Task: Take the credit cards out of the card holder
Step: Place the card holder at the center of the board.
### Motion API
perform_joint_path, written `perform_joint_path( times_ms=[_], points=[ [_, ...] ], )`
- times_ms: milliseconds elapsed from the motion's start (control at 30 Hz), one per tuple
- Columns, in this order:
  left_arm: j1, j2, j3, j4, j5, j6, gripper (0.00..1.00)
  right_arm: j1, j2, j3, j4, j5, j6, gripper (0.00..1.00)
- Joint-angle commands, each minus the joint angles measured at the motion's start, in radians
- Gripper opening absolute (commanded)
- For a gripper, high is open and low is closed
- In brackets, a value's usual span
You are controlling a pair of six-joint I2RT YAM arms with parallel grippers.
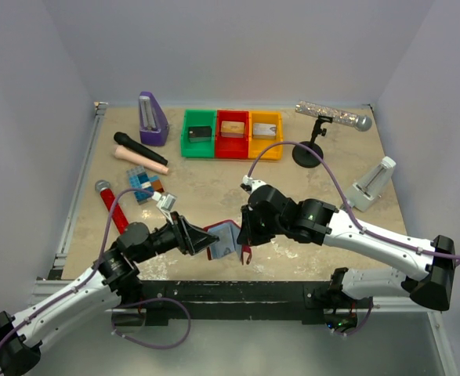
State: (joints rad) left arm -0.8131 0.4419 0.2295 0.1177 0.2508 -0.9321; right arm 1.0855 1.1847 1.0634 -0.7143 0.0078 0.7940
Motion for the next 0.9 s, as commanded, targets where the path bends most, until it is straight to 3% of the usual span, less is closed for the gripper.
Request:
perform_joint_path(
  times_ms=[0,100,267,500,600,667,700,800,867],
  points=[
    [0.000,0.018,0.002,0.088,0.034,-0.011,0.62,-0.004,-0.023,0.006,0.050,-0.005,0.022,0.00],
    [-0.001,0.060,0.007,0.112,0.059,-0.013,0.59,-0.004,-0.017,0.020,0.052,-0.005,0.021,0.00],
    [0.000,0.087,0.014,0.100,0.064,-0.004,0.37,-0.004,-0.014,0.033,0.053,-0.005,0.021,0.00],
    [0.000,0.073,0.024,0.028,0.021,0.022,0.19,-0.004,-0.023,0.030,0.055,-0.005,0.002,0.00],
    [0.000,0.073,0.036,-0.018,0.010,0.039,0.02,-0.004,-0.028,0.029,0.049,-0.032,-0.009,0.00],
    [0.000,0.077,0.050,-0.058,-0.004,0.052,0.00,-0.004,-0.030,0.029,0.041,-0.037,-0.021,0.00],
    [0.000,0.077,0.060,-0.085,-0.011,0.059,0.00,-0.004,-0.030,0.029,0.032,-0.034,-0.029,0.03],
    [0.000,0.087,0.103,-0.193,-0.036,0.091,0.00,-0.004,-0.042,0.035,-0.013,-0.016,-0.055,0.28],
    [0.000,0.107,0.131,-0.254,-0.060,0.108,0.00,-0.006,-0.056,0.047,-0.048,0.013,-0.074,0.40]
  ],
)
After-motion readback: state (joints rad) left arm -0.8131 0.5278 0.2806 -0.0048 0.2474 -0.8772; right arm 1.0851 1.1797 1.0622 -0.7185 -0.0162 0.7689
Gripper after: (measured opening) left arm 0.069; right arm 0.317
